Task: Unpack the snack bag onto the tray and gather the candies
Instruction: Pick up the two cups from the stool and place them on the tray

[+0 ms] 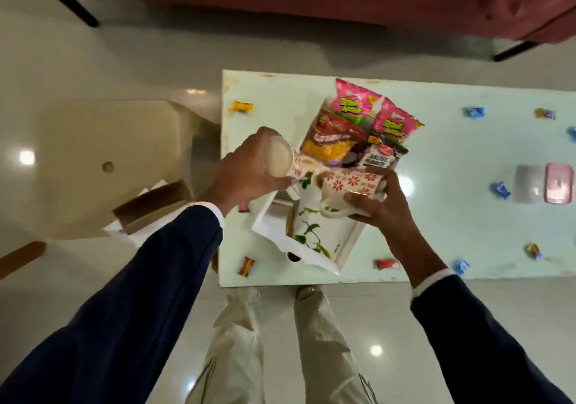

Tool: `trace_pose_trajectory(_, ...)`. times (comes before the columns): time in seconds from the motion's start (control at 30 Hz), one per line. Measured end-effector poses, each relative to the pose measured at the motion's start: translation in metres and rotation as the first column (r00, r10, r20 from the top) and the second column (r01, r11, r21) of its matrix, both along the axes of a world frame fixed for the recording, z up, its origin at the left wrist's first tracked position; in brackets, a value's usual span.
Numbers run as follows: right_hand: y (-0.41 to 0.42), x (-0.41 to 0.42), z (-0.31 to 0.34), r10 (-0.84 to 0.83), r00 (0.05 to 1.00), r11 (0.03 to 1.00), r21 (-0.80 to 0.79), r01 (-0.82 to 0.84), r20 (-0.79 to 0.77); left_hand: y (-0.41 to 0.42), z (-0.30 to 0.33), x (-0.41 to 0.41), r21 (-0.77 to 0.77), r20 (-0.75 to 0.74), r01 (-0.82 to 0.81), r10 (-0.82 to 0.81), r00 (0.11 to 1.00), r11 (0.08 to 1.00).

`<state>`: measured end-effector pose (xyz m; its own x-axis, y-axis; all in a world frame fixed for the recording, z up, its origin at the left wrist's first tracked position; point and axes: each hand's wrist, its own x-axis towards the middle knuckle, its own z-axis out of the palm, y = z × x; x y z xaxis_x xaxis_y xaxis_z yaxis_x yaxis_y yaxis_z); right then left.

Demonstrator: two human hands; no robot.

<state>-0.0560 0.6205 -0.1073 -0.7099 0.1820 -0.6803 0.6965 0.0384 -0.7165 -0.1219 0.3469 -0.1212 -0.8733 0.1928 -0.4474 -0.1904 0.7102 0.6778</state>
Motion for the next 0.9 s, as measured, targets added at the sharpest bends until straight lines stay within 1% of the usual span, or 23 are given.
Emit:
trace_pose_trajectory(0.03, 0.011, 0.006, -0.004, 0.076, 0.997, 0.992, 0.096, -0.076, 0.005, 0.017, -0.003, 0.002, -0.039, 0.014, 0.038, -0.037, 0.999, 0.999)
trace_pose_trajectory(0.07, 0.021, 0.010, -0.010, 0.166, 0.986, 0.965, 0.204, -0.166, 0.018, 0.031, -0.007, 0.005, -0.076, 0.029, 0.068, -0.066, 0.997, 0.995)
trace_pose_trajectory(0.1, 0.025, 0.012, -0.017, 0.256, 0.966, 0.918, 0.300, -0.258, 0.046, 0.042, -0.011, 0.008, -0.103, 0.041, 0.089, -0.085, 0.996, 0.991)
trace_pose_trajectory(0.13, 0.031, 0.015, -0.023, 0.320, 0.944, 0.874, 0.359, -0.326, 0.077, 0.054, -0.016, 0.010, -0.123, 0.051, 0.116, -0.110, 0.993, 0.986)
trace_pose_trajectory(0.2, 0.036, 0.016, -0.032, 0.390, 0.915, 0.829, 0.393, -0.398, 0.103, 0.072, -0.025, 0.012, -0.159, 0.071, 0.176, -0.166, 0.983, 0.972)
trace_pose_trajectory(0.27, 0.034, 0.015, -0.041, 0.419, 0.902, 0.802, 0.424, -0.421, 0.103, 0.082, -0.031, 0.011, -0.213, 0.094, 0.257, -0.242, 0.966, 0.943)
trace_pose_trajectory(0.37, 0.030, 0.009, -0.049, 0.454, 0.884, 0.744, 0.498, -0.445, 0.112, 0.093, -0.036, 0.004, -0.299, 0.121, 0.381, -0.362, 0.925, 0.875)
trace_pose_trajectory(0.5, 0.024, 0.003, -0.052, 0.520, 0.836, 0.630, 0.583, -0.513, 0.174, 0.103, -0.037, -0.007, -0.393, 0.100, 0.506, -0.511, 0.854, 0.768)
trace_pose_trajectory(0.6, 0.020, -0.002, -0.052, 0.554, 0.805, 0.555, 0.627, -0.548, 0.213, 0.110, -0.040, -0.015, -0.435, 0.076, 0.523, -0.549, 0.832, 0.733)
trace_pose_trajectory(0.73, 0.019, -0.009, -0.049, 0.572, 0.776, 0.457, 0.682, -0.571, 0.266, 0.116, -0.048, -0.019, -0.428, 0.040, 0.495, -0.531, 0.846, 0.756)
trace_pose_trajectory(0.83, 0.020, -0.012, -0.048, 0.582, 0.759, 0.409, 0.701, -0.584, 0.292, 0.114, -0.058, -0.012, -0.414, 0.013, 0.471, -0.513, 0.858, 0.779)
trace_pose_trajectory(0.9, 0.021, -0.012, -0.047, 0.594, 0.746, 0.386, 0.708, -0.592, 0.301, 0.112, -0.063, -0.008, -0.385, 0.003, 0.442, -0.477, 0.879, 0.810)
